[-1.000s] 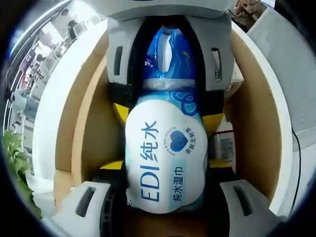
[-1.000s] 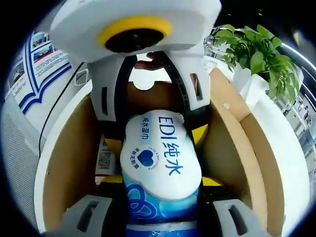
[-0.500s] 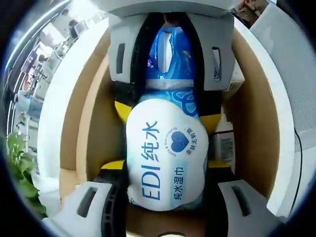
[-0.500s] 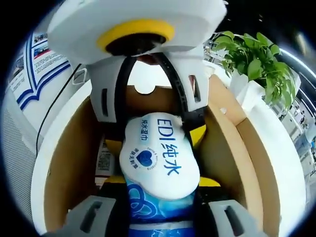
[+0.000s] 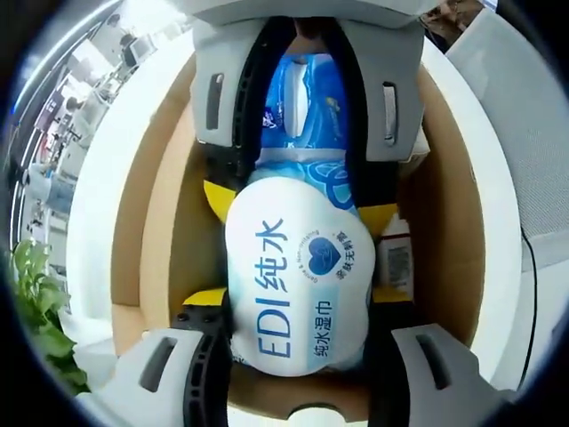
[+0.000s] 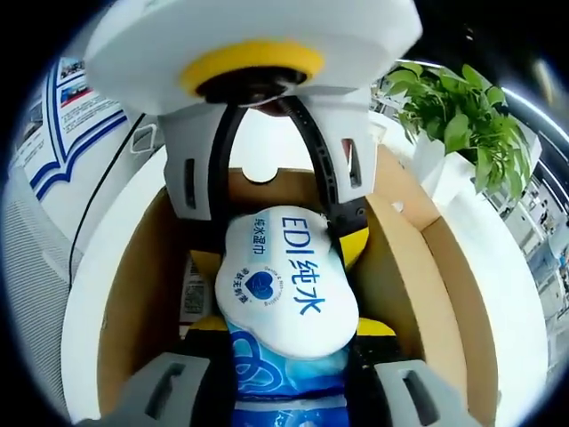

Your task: Operate the shoe box by opening the lid, removing the specified soft item, and placing it in the target area until the item is outside and the box remains undamaged.

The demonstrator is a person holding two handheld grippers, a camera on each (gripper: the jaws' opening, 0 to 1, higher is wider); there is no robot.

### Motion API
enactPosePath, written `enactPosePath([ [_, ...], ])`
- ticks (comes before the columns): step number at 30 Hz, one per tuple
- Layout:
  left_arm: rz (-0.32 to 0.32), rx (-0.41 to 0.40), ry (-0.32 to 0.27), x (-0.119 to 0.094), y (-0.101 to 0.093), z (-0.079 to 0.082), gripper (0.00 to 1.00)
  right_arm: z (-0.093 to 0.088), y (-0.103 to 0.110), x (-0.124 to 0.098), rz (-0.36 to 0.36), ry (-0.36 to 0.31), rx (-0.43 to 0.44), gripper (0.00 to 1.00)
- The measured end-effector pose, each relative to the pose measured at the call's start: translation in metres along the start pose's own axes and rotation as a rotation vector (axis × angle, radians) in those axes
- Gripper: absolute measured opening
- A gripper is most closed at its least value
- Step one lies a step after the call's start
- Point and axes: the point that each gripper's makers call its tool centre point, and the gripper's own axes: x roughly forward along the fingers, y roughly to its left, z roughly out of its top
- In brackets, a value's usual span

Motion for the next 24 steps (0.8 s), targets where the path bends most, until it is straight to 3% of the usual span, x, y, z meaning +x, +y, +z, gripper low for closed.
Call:
enactPosePath([
  [12,0.000,-0.014,-0.004,-0.016,-0.003,0.002,0.59,0.012,0.003,-0.011,0.011,-0.008,-0.006,0.43],
  [24,-0.003,-0.021,0.000,-0.016,-0.007,0.000,0.59,0.016,0.007,-0.011,0.008,0.009,-0.028,0.43],
])
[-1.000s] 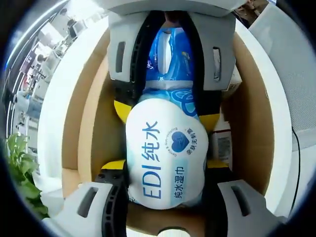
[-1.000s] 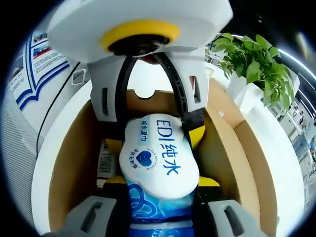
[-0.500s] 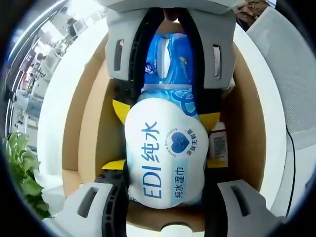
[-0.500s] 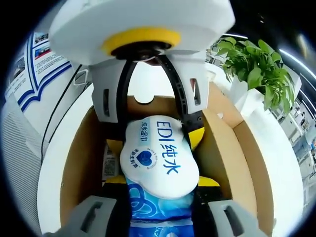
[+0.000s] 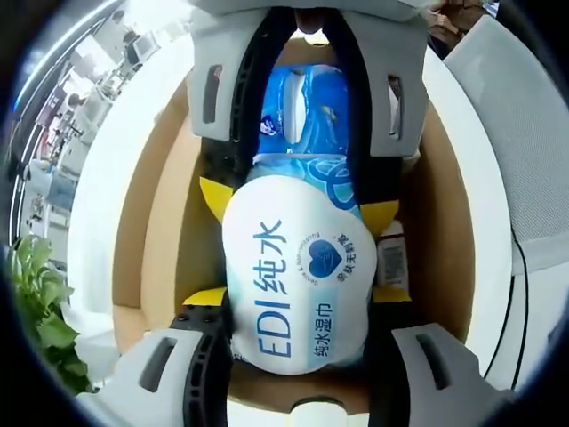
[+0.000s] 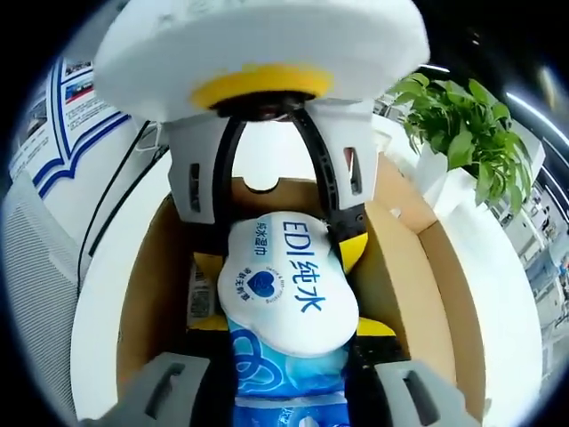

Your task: Operate the shoe box by opening the lid, removing the specified soft item, and placing it in the target area until the item is outside and the box remains undamaged.

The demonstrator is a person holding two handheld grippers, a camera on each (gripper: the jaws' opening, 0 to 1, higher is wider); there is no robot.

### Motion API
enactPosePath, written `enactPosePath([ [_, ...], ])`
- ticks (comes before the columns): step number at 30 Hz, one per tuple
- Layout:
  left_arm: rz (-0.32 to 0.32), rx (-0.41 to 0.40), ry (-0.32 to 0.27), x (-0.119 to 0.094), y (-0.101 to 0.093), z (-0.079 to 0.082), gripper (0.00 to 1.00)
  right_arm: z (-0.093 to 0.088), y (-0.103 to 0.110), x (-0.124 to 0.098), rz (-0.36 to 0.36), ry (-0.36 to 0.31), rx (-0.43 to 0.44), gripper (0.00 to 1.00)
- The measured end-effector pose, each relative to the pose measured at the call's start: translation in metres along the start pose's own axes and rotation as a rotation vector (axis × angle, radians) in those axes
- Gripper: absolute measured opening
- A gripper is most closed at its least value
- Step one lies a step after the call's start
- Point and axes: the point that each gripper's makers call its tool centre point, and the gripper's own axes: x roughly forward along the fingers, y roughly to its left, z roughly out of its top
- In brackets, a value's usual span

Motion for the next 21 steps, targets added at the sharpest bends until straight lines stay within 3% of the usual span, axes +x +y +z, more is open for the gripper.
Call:
enactPosePath([
  [21,0.021,-0.003,-0.022,-0.013,-0.002,0.012,0.59,0.006,0.001,-0.021,-0.019,0.025,-0.032,0.43],
])
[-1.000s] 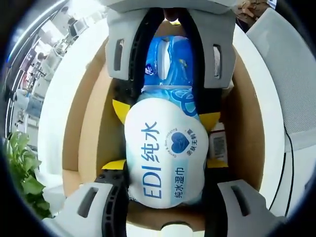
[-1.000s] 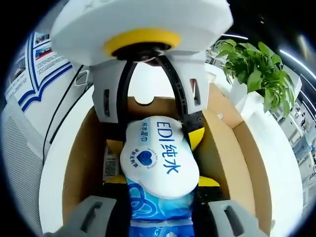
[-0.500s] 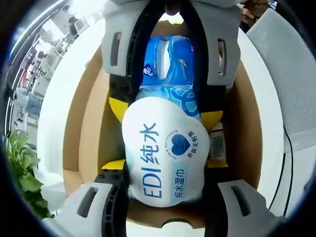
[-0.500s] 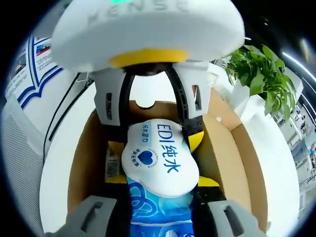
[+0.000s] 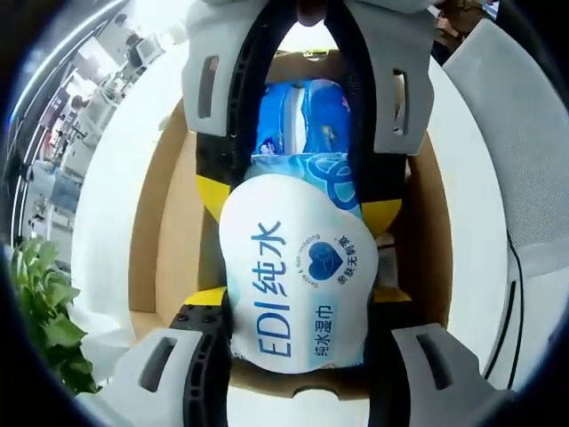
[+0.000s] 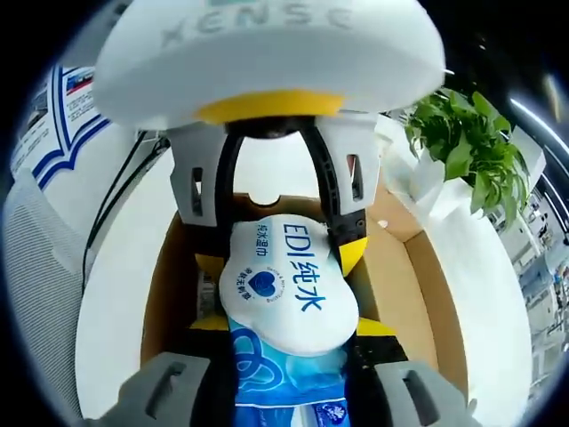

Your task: Operate the shoe box by opening the lid, removing the specified soft item, and placing it in the target area until the item is outside and the box remains undamaged.

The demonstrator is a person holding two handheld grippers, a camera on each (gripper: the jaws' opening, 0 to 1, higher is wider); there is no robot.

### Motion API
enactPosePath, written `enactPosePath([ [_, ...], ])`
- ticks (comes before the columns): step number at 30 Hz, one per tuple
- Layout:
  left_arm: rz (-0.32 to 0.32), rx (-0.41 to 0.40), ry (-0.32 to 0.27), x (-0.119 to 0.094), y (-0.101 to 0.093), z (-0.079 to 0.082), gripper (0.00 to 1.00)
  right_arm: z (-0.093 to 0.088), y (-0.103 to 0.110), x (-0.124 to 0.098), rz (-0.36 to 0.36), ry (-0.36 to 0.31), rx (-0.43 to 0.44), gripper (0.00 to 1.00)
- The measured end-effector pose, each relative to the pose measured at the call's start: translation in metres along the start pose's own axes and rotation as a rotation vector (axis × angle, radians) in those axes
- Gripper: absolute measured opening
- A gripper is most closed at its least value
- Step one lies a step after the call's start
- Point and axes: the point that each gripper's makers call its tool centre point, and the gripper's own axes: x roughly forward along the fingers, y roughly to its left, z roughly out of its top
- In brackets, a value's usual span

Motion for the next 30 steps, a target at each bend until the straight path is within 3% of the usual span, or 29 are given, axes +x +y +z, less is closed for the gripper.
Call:
enactPosePath([
  [19,0.016,0.000,0.007,-0.024,0.001,0.027,0.59,0.005,-0.002,-0.034,-0.006,-0.034,-0.007,0.43],
  [30,0.016,0.012,-0.007,-0.027,-0.001,0.053,0.59,-0.005,-0.003,-0.057,-0.020,-0.029,-0.001,0.43],
])
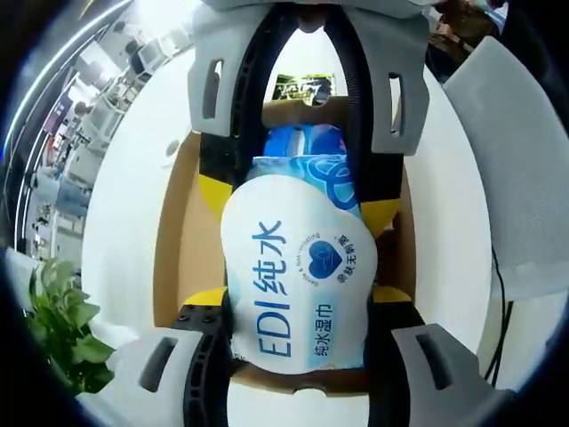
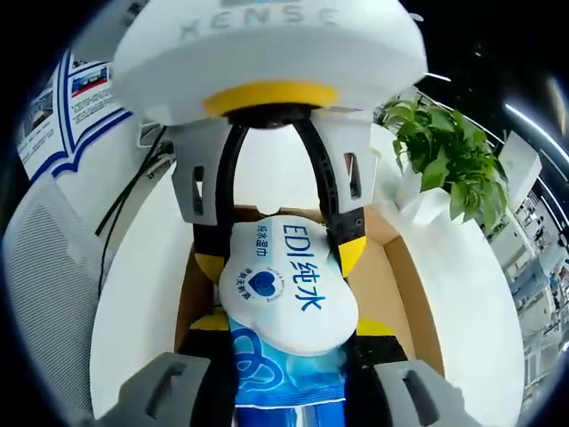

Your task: Operate the shoe box by opening the lid, removing the specified soft item, and placing it in the target area until the item is outside and the box remains undamaged.

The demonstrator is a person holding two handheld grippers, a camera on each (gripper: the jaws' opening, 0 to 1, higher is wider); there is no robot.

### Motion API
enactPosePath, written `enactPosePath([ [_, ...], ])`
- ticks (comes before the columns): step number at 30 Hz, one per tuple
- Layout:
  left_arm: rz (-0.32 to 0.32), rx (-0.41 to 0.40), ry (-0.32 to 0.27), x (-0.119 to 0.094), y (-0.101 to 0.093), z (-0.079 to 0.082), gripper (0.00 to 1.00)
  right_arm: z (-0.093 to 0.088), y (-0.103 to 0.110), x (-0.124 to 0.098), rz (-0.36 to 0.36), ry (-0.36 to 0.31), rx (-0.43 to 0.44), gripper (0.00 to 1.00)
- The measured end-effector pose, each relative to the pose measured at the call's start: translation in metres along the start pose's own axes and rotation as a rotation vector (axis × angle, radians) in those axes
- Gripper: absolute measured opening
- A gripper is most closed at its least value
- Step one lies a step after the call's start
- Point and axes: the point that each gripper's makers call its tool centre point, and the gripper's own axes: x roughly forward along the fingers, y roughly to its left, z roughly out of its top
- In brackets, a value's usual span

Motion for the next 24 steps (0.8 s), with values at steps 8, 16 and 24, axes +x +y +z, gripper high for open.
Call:
enactPosePath([
  [8,-0.002,0.022,-0.010,-0.001,0.000,0.022,0.59,-0.011,-0.002,-0.020,-0.019,0.004,0.016,0.43],
  [16,-0.009,0.036,-0.017,0.000,-0.002,0.042,0.59,-0.020,-0.002,-0.037,-0.032,0.002,0.027,0.43],
  [24,-0.015,0.042,-0.030,0.001,-0.004,0.061,0.59,-0.031,-0.003,-0.052,-0.040,-0.003,0.036,0.43],
])
